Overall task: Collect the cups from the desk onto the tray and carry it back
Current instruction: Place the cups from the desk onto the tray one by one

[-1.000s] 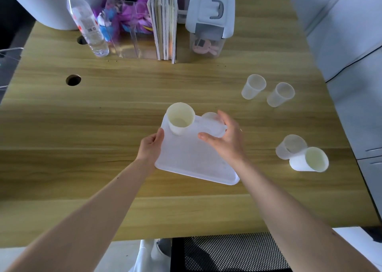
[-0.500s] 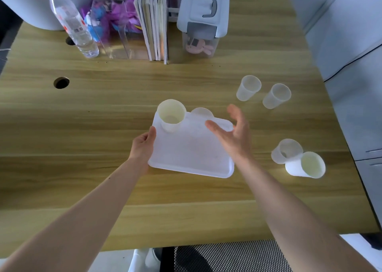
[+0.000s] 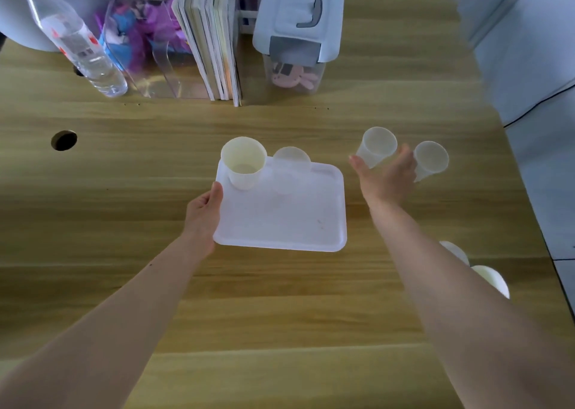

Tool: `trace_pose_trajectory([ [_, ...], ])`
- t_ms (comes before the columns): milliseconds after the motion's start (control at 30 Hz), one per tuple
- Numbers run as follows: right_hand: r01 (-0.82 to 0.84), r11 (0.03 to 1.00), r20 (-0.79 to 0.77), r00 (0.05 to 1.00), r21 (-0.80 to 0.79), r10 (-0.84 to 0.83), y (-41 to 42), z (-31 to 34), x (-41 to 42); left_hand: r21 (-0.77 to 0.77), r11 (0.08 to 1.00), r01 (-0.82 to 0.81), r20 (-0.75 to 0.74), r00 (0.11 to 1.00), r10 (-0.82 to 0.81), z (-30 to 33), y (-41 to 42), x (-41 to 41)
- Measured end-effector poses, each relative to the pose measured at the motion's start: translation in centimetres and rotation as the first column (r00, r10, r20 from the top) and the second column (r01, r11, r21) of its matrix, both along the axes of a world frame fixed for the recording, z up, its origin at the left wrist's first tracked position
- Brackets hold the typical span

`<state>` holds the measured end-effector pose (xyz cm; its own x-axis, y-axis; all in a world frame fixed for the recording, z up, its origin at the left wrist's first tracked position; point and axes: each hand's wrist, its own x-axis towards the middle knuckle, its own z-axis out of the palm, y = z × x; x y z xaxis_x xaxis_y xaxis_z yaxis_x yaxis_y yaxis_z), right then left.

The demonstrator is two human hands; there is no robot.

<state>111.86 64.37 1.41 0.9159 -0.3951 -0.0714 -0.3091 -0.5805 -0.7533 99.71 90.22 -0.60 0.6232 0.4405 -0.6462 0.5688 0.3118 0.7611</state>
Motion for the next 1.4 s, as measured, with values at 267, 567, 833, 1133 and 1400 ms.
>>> trace_pose_trajectory([
  [267, 0.004, 0.999, -0.033, 0.999, 0.054, -0.002, -0.4, -1.7, 3.0, 0.001, 1.000, -0.004, -0.019, 1.000, 0.004, -0.2, -0.1, 1.1],
  [567, -0.062, 0.992, 0.037, 0.998, 0.106, 0.058, -0.6, 0.1, 1.4, -0.005, 1.000, -0.009, -0.014, 1.000, 0.009, 0.5, -0.7, 0.9],
  [833, -0.268, 0.957, 0.040, 0.963, 0.109, 0.266, -0.3, 3.0, -2.9, -0.030, 1.000, -0.001, -0.004, 1.000, 0.001, 1.7, -1.4, 0.5],
  [1133, -0.374, 0.919, -0.007, 0.926, 0.126, 0.378, -0.5, 3.8, -5.7, -0.048, 0.998, 0.034, 0.020, 0.999, -0.033, 2.7, -2.1, -0.2],
  [1400, -0.342, 0.923, -0.032, 0.935, 0.177, 0.352, -1.8, 4.0, -6.2, -0.039, 0.998, 0.041, 0.039, 0.998, -0.039, 2.1, -2.9, -0.1],
])
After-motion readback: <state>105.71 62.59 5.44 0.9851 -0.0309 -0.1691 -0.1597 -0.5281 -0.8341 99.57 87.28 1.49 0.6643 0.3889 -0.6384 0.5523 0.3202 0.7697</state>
